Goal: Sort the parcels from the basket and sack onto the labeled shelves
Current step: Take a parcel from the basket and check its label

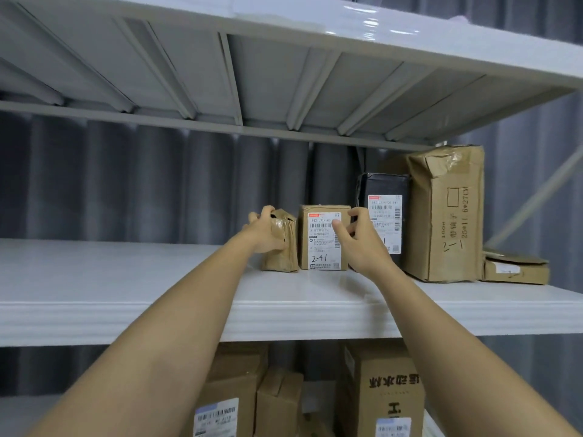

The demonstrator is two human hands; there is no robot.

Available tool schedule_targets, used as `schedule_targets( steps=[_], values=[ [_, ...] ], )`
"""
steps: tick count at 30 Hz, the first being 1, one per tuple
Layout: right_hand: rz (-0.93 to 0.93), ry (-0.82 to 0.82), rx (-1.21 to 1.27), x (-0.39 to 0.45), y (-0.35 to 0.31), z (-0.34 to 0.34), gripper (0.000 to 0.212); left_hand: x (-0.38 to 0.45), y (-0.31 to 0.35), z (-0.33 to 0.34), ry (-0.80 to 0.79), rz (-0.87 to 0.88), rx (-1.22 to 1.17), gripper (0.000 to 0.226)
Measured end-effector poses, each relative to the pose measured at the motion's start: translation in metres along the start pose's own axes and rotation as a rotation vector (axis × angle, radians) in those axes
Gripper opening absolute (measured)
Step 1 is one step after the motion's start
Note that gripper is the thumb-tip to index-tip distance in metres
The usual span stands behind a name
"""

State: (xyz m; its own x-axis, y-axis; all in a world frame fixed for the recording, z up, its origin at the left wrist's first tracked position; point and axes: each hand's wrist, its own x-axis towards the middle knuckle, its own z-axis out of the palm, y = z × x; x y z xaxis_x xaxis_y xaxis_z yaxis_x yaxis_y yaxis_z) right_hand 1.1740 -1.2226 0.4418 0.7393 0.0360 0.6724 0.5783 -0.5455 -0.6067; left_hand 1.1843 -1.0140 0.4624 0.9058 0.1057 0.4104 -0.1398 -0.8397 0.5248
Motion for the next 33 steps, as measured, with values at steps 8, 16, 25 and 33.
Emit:
schedule_targets(
  steps=[8, 16, 25, 33],
  values=[
    [0.019, -0.059, -0.062, -0.005, -0.004, 0.001, 0.052, 0.007, 0.005, 0.003, -0.058, -0.079, -0.01, 0.098],
    [0.009, -0.133, -0.138, -0.019, -0.017, -0.005, 0.058, -0.011, 0.018, -0.005, -0.028, -0.099, -0.007, 0.1],
    [-0.043, -0.16, -0.207, -0.05, -0.035, -0.017, 0.053, -0.061, 0.029, -0.019, 0.085, -0.056, -0.065, 0.076],
    [-0.176, -0.049, -0.182, -0.11, -0.047, 0.005, 0.034, -0.145, 0.011, -0.017, 0.165, 0.0, -0.382, 0.037]
  ],
)
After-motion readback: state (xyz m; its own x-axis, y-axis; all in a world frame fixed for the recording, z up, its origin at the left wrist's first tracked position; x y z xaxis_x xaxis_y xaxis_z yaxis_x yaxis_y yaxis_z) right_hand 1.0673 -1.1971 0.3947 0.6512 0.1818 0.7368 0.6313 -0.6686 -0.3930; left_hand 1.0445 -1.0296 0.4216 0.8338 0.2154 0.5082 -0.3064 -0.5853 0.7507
